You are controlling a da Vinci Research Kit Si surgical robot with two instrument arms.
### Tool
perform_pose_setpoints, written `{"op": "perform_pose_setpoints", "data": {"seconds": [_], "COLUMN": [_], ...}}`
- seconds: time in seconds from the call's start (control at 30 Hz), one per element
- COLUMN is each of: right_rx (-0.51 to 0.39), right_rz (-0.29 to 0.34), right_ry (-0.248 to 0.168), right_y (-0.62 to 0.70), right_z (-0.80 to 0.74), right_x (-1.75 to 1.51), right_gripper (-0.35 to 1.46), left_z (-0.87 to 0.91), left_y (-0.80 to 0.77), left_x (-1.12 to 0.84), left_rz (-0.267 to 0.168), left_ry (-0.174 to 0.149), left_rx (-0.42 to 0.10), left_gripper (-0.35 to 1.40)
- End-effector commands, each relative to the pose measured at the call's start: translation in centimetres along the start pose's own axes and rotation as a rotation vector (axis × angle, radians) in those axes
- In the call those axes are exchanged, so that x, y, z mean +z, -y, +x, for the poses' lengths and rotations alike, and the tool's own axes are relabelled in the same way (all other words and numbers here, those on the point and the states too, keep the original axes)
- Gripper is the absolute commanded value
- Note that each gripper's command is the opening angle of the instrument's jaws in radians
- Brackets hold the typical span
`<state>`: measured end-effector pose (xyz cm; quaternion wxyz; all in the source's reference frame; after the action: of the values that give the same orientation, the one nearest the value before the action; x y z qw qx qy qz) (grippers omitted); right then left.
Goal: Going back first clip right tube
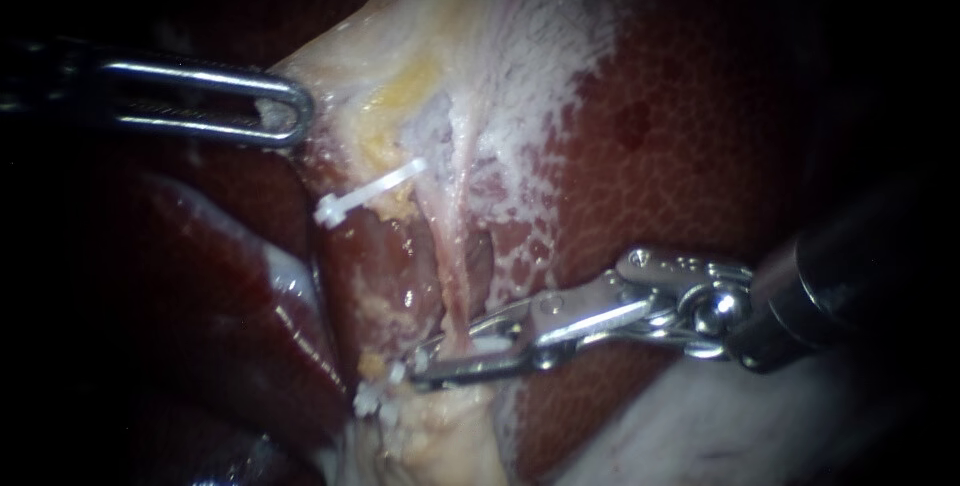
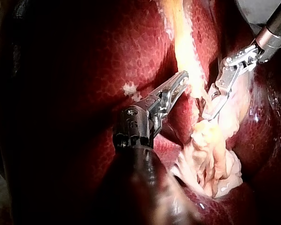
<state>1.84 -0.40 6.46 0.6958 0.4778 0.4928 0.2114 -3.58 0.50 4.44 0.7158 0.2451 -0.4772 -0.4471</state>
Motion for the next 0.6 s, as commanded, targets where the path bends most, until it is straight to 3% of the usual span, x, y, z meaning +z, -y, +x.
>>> {"op": "perform_pose_setpoints", "data": {"seconds": [0.03,0.6], "right_rx": [0.000,0.000], "right_rz": [-0.001,-0.001], "right_ry": [0.000,0.000], "right_y": [0.00,0.00], "right_z": [0.00,0.00], "right_x": [0.01,0.01], "right_gripper": [-0.35,-0.35], "left_z": [0.00,0.00], "left_y": [0.00,0.00], "left_x": [0.00,0.00], "left_rz": [0.000,0.000], "left_ry": [0.000,0.000], "left_rx": [0.000,0.000], "left_gripper": [-0.35,-0.35]}}
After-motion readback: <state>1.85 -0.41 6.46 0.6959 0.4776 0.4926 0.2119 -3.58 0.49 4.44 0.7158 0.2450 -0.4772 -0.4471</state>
